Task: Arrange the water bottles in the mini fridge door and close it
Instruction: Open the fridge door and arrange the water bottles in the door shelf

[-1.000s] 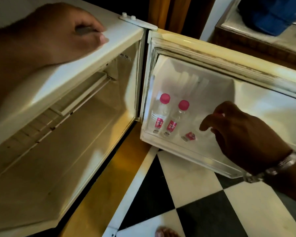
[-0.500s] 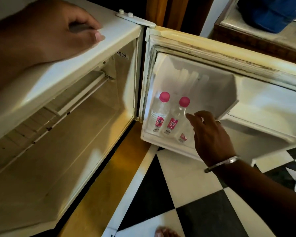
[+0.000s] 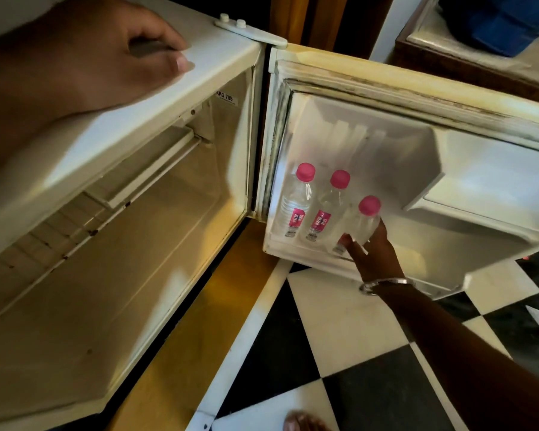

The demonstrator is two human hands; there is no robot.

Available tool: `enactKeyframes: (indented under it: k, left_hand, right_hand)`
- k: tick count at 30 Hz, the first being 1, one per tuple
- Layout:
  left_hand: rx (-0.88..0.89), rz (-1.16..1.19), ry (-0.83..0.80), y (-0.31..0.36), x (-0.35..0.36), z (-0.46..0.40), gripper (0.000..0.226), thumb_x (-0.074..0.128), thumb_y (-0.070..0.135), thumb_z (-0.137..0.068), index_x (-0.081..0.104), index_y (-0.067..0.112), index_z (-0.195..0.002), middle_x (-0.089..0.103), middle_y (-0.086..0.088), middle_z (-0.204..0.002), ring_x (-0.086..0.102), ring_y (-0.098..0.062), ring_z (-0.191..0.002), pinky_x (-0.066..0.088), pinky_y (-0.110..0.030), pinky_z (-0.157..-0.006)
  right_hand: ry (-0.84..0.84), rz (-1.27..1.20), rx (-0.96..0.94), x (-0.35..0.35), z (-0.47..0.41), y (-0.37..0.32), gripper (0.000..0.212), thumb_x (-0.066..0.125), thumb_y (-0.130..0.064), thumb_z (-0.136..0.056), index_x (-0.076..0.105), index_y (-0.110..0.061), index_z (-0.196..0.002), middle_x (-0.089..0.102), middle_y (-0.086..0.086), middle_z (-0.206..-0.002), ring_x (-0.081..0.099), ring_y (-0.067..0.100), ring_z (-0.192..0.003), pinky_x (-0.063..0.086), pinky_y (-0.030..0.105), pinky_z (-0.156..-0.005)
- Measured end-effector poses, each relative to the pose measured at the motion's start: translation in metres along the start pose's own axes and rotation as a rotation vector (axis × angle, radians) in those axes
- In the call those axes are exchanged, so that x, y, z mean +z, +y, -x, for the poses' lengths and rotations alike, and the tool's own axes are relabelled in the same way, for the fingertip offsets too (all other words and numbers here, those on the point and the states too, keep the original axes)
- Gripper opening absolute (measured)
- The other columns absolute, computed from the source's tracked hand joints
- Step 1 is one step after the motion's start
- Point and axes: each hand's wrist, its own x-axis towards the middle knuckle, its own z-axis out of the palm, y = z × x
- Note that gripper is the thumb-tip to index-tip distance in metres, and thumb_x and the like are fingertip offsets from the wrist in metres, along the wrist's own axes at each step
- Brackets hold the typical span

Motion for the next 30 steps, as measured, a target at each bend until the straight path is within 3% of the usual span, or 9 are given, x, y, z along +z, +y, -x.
enactKeyframes:
  k: [2, 6, 11, 14, 16, 19, 23, 27, 30]
  left_hand:
    - [0.001, -0.012, 0.008, 0.000, -0.001, 0.000, 0.073, 0.044, 0.090, -0.078, 0.057, 0.042, -0.132, 0.068, 0.009, -0.125, 0.064, -0.018, -0.114, 0.050, -0.052, -0.104]
    - [-0.005, -0.015, 0.000, 0.001, -0.001, 0.000, 0.070, 0.046, 0.087, -0.080, 0.057, 0.041, -0.132, 0.067, 0.006, -0.128, 0.063, -0.020, -0.117, 0.049, -0.053, -0.105]
    - [0.002, -0.105, 0.002, 0.009, -0.005, 0.001, 0.066, 0.047, 0.077, -0.083, 0.062, 0.034, -0.131, 0.069, 0.003, -0.127, 0.062, -0.017, -0.114, 0.048, -0.042, -0.104]
    - [-0.001, -0.123, 0.011, 0.017, -0.006, 0.004, 0.066, 0.047, 0.071, -0.083, 0.065, 0.030, -0.131, 0.069, 0.000, -0.129, 0.062, -0.021, -0.119, 0.047, -0.042, -0.105]
    - [0.007, -0.131, 0.008, 0.021, -0.007, 0.004, 0.061, 0.050, 0.064, -0.086, 0.065, 0.027, -0.132, 0.068, -0.001, -0.133, 0.061, -0.022, -0.122, 0.046, -0.039, -0.106]
    - [0.000, -0.145, 0.013, 0.024, -0.009, 0.005, 0.055, 0.054, 0.060, -0.089, 0.066, 0.028, -0.133, 0.066, -0.002, -0.134, 0.060, -0.021, -0.124, 0.043, -0.033, -0.104]
    - [-0.008, -0.143, 0.016, 0.027, -0.008, 0.006, 0.065, 0.048, 0.064, -0.082, 0.066, 0.027, -0.132, 0.066, -0.001, -0.134, 0.059, -0.020, -0.124, 0.040, -0.029, -0.102]
    - [-0.007, -0.143, 0.008, 0.024, -0.009, 0.006, 0.067, 0.046, 0.069, -0.081, 0.065, 0.029, -0.132, 0.067, 0.001, -0.134, 0.060, -0.021, -0.123, 0.045, -0.042, -0.107]
    - [-0.001, -0.120, 0.001, 0.019, -0.006, 0.005, 0.067, 0.046, 0.072, -0.082, 0.063, 0.031, -0.131, 0.065, 0.008, -0.125, 0.056, -0.013, -0.112, 0.042, -0.033, -0.097]
  right_hand:
    - [-0.052, -0.075, 0.041, -0.006, -0.007, 0.006, 0.075, 0.064, -0.037, -0.088, 0.022, -0.019, -0.148, 0.055, -0.002, -0.125, 0.062, 0.025, -0.103, 0.056, 0.041, -0.078]
    - [-0.133, -0.133, 0.114, -0.007, -0.011, 0.007, 0.072, 0.060, -0.052, -0.084, 0.025, -0.029, -0.142, 0.049, -0.014, -0.111, 0.059, 0.010, -0.093, 0.058, 0.029, -0.052]
    - [0.211, -0.199, 0.088, 0.013, 0.011, 0.005, 0.063, 0.066, -0.055, -0.077, 0.035, -0.025, -0.123, 0.049, -0.011, -0.116, 0.055, 0.020, -0.110, 0.056, 0.054, -0.080]
    - [0.293, -0.216, 0.077, 0.020, 0.011, 0.007, 0.055, 0.067, -0.045, -0.083, 0.036, -0.025, -0.124, 0.051, -0.016, -0.108, 0.054, 0.014, -0.102, 0.055, 0.057, -0.079]
    - [0.306, -0.230, 0.065, 0.021, 0.009, 0.008, 0.052, 0.064, -0.042, -0.086, 0.037, -0.021, -0.126, 0.050, -0.022, -0.105, 0.055, 0.017, -0.103, 0.057, 0.054, -0.075]
    - [0.302, -0.175, -0.004, 0.021, 0.013, 0.008, 0.056, 0.057, -0.053, -0.088, 0.039, -0.017, -0.127, 0.051, -0.019, -0.107, 0.059, 0.029, -0.107, 0.056, 0.029, -0.068]
    - [0.249, -0.140, 0.020, 0.021, 0.016, 0.011, 0.057, 0.068, -0.036, -0.086, 0.038, -0.015, -0.129, 0.053, -0.002, -0.120, 0.060, 0.030, -0.109, 0.055, 0.052, -0.080]
    - [0.207, -0.096, 0.023, 0.021, 0.015, 0.010, 0.070, 0.077, -0.023, -0.079, 0.035, -0.014, -0.134, 0.054, 0.007, -0.130, 0.057, 0.020, -0.105, 0.046, 0.032, -0.083]
    - [0.227, -0.121, 0.064, 0.020, 0.015, 0.007, 0.072, 0.079, -0.025, -0.077, 0.035, -0.019, -0.135, 0.053, 0.005, -0.133, 0.058, 0.019, -0.107, 0.047, 0.032, -0.085]
